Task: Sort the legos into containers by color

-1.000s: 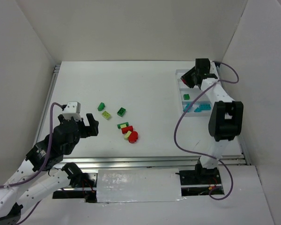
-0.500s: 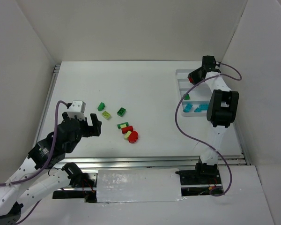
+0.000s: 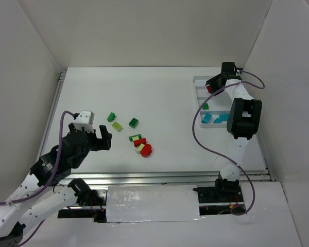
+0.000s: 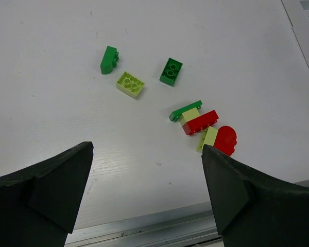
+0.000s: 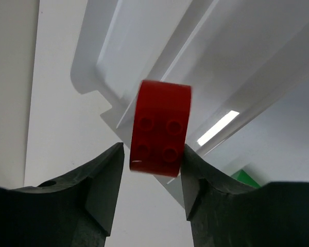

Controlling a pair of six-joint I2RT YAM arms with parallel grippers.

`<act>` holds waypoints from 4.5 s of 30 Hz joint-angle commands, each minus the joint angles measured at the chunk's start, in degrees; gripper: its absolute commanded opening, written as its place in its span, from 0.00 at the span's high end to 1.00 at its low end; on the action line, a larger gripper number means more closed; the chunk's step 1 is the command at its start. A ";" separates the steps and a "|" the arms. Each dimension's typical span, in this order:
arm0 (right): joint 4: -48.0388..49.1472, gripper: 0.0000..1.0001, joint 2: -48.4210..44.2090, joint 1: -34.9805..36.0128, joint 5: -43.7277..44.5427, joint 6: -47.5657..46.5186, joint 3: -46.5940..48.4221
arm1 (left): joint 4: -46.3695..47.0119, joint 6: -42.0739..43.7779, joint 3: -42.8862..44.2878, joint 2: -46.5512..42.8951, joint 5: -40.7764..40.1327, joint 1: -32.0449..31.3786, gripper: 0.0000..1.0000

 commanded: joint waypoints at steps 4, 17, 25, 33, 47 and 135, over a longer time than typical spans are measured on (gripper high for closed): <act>0.90 0.32 0.00 0.26 -1.08 0.17 0.91 | 2.63 1.74 0.46 0.03 1.24 0.01 0.00; 2.68 0.01 -20.37 14.45 -0.66 -16.86 -6.89 | -1.22 -3.18 1.51 0.91 -7.79 0.53 0.01; -8.32 0.00 -29.18 42.77 21.49 -16.72 -15.43 | -9.24 -12.94 3.54 0.22 -21.52 2.64 0.00; -14.39 0.00 -26.99 60.19 34.24 1.29 -21.49 | -7.48 -10.92 2.92 -0.14 -19.15 2.91 0.01; -17.37 0.00 -16.10 69.87 36.63 14.75 -21.24 | -6.78 -9.87 2.75 -0.05 -17.13 2.91 0.01; 33.51 1.00 -70.06 79.71 17.02 -51.51 -59.21 | 28.03 -33.77 -1.65 18.57 56.44 0.98 0.14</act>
